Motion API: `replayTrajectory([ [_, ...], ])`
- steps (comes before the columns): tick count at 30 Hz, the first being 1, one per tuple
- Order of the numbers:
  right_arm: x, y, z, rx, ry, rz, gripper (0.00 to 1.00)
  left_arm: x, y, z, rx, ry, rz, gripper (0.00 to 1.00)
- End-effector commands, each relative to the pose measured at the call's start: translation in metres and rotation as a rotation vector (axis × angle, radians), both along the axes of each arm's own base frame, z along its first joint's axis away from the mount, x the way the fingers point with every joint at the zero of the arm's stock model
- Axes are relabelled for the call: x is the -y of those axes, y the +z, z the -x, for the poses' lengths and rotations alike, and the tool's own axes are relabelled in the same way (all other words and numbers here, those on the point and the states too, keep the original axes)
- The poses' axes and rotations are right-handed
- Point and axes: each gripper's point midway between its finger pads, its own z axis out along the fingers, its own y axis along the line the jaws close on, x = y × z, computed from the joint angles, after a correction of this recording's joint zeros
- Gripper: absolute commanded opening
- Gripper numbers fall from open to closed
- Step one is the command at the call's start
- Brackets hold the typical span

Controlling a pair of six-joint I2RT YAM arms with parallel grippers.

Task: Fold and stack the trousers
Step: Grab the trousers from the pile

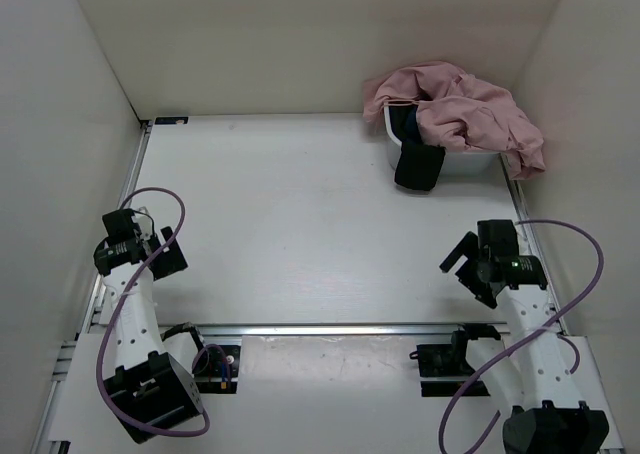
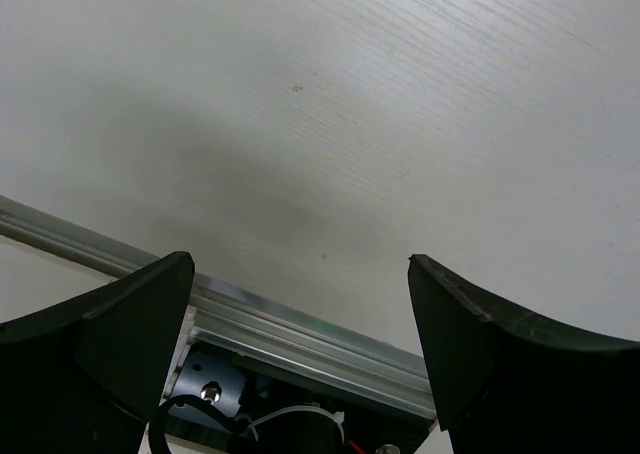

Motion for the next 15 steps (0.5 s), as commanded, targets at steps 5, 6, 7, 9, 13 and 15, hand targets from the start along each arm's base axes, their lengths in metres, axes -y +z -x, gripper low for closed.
replayTrajectory([
  [5,0.006,0.151,-0.112,0.433,0.161,0.130,0.99,-0.027,0.092,-0.046,0.287,0.017,-0.155,1.00],
  [6,0.006,0.167,-0.126,0.468,0.177,0.147,0.99,-0.027,0.111,-0.054,0.342,0.008,-0.167,1.00],
  [7,0.006,0.170,-0.152,0.460,0.194,0.160,0.99,-0.028,0.128,-0.062,0.383,-0.003,-0.173,1.00],
  [9,0.007,0.205,-0.201,0.485,0.237,0.201,0.99,-0.033,0.159,-0.083,0.447,-0.021,-0.181,1.00],
  [13,0.003,0.227,-0.273,0.434,0.285,0.208,0.99,-0.058,0.294,-0.130,0.664,0.006,-0.333,1.00],
  [15,0.001,0.222,-0.316,0.427,0.279,0.202,0.99,-0.059,0.334,-0.147,0.720,-0.007,-0.351,1.00],
])
